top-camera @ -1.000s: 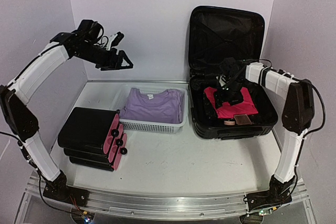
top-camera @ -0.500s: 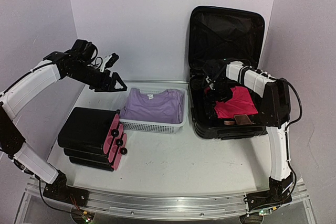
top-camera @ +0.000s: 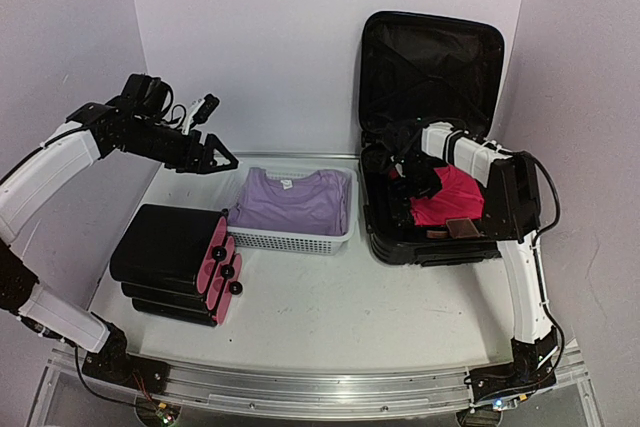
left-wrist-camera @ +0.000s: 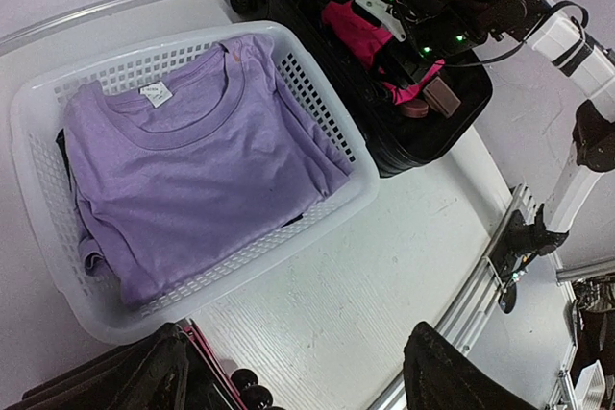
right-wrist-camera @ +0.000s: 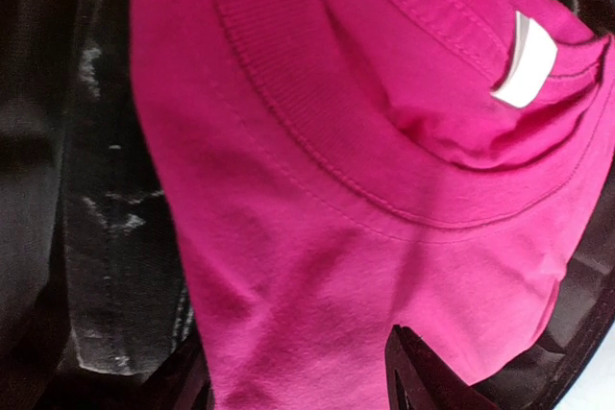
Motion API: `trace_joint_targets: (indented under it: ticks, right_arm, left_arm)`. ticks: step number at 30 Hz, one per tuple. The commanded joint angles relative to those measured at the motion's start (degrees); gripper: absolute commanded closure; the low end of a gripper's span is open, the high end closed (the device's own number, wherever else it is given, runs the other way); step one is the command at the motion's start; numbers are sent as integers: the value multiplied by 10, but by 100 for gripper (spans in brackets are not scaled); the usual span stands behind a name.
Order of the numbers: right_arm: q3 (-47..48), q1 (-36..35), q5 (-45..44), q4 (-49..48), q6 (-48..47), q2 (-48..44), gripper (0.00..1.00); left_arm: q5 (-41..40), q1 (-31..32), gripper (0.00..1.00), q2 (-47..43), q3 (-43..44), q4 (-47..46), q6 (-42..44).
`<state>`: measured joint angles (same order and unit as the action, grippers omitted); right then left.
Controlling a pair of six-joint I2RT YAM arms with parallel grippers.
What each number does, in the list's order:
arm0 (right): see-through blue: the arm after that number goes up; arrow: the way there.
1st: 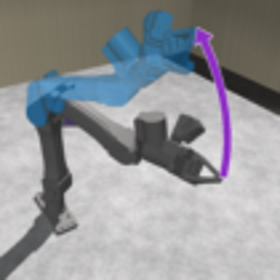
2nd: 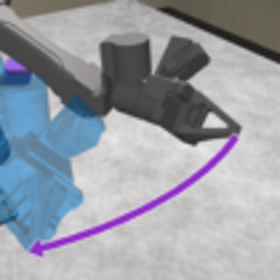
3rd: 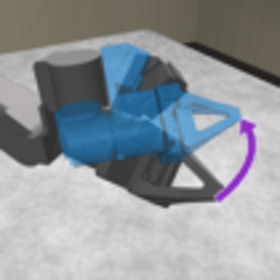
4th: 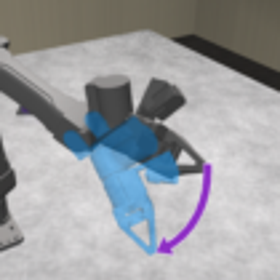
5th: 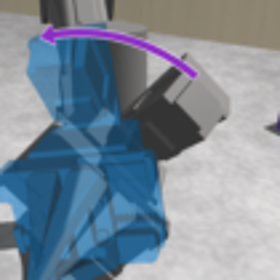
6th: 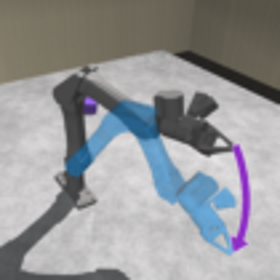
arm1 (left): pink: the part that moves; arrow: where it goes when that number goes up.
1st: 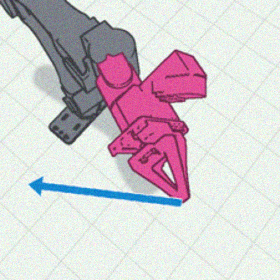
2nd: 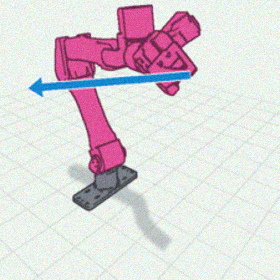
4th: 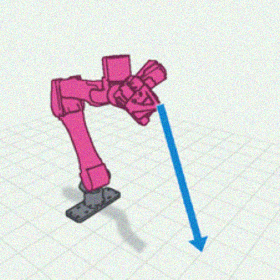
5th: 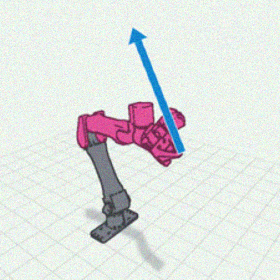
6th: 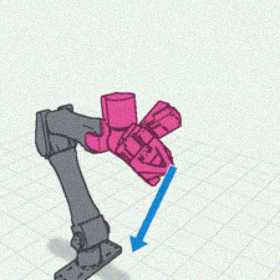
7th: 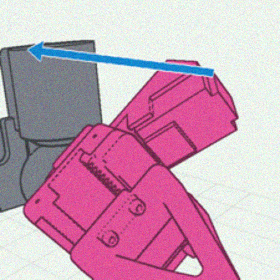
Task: Open, take out, and arrange the luggage
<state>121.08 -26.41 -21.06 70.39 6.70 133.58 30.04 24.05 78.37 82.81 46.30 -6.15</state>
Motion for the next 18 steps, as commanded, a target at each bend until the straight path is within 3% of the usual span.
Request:
trace_joint_targets:
  ticks: [1, 5, 9, 13, 18]
  right_arm:
    - [17, -3, -45, 7, 6, 17, 37]
    - [18, 1, -20, -1, 15, 26, 32]
    - [-3, 10, -8, -22, 29, 25, 35]
    - [-42, 16, -22, -52, 32, 5, 51]
    - [-62, 18, -10, -85, 15, -20, 83]
  left_arm:
    - [16, -2, 23, -17, -3, -26, -9]
    - [17, -2, 23, -24, -3, -28, -12]
    - [17, -2, 22, -35, -8, -28, -16]
    - [16, -2, 22, -44, -16, -28, -23]
    - [4, -2, 18, -47, -17, -29, -42]
